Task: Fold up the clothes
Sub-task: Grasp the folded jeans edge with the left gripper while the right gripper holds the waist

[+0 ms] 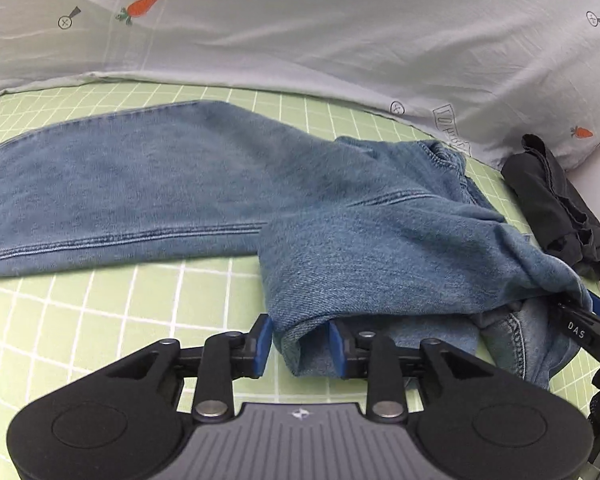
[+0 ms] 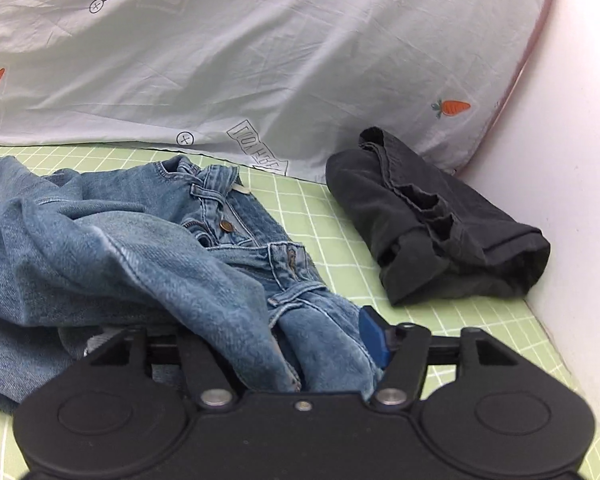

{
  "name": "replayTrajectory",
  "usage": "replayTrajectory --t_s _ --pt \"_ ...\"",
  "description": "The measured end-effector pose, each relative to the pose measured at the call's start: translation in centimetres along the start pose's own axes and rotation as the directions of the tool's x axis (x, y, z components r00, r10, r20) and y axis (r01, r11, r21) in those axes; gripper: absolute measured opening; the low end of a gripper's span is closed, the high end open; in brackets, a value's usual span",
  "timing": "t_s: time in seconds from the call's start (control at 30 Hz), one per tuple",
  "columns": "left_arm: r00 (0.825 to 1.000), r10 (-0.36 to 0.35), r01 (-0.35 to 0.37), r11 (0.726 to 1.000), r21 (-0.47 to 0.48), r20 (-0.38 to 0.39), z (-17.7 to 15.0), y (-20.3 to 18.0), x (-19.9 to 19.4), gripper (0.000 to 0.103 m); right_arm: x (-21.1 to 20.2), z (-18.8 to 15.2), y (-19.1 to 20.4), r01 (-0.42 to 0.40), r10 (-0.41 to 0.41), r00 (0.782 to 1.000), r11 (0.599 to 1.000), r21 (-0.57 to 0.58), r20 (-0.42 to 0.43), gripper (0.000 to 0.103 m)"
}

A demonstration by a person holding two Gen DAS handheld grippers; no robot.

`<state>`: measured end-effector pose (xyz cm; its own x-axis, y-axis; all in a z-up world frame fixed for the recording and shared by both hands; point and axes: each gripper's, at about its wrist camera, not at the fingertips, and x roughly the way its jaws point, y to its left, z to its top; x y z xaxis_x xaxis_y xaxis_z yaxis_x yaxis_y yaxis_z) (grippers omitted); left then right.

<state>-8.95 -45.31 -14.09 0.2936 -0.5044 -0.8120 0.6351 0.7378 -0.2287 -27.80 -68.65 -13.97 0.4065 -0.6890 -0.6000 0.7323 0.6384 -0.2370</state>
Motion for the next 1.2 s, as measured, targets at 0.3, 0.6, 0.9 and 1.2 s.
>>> replayTrajectory --t_s 0.3,0.6,0.9,1.2 --pt "0.99 -0.135 0.129 0.985 -0.118 -0.049 -0.6 0.8 2.8 0.066 1.3 -1.8 -0.4 -0.084 0.099 0.989 0.987 0.139 -0.11 0.074" --pt "0.999 -0.03 0.026 0.995 -0.094 -0.042 -0.1 -0.2 4.9 0.034 2.8 -2.5 -0.7 -0.087 0.121 0.98 0.974 0.208 -0.155 0.084" --pt "0.979 0.11 -0.104 0.994 -0.04 0.174 1.2 0.4 -1.9 0.009 1.2 -2.0 -0.3 -0.059 0.089 0.98 0.984 0.17 -0.178 0.084" --pt "0.85 0.27 -0.37 0.918 0.146 0.452 -0.4 0.3 -12.0 0.007 -3.9 -3.4 2.6 -0.122 0.135 0.98 0.988 0.089 -0.15 0.085"
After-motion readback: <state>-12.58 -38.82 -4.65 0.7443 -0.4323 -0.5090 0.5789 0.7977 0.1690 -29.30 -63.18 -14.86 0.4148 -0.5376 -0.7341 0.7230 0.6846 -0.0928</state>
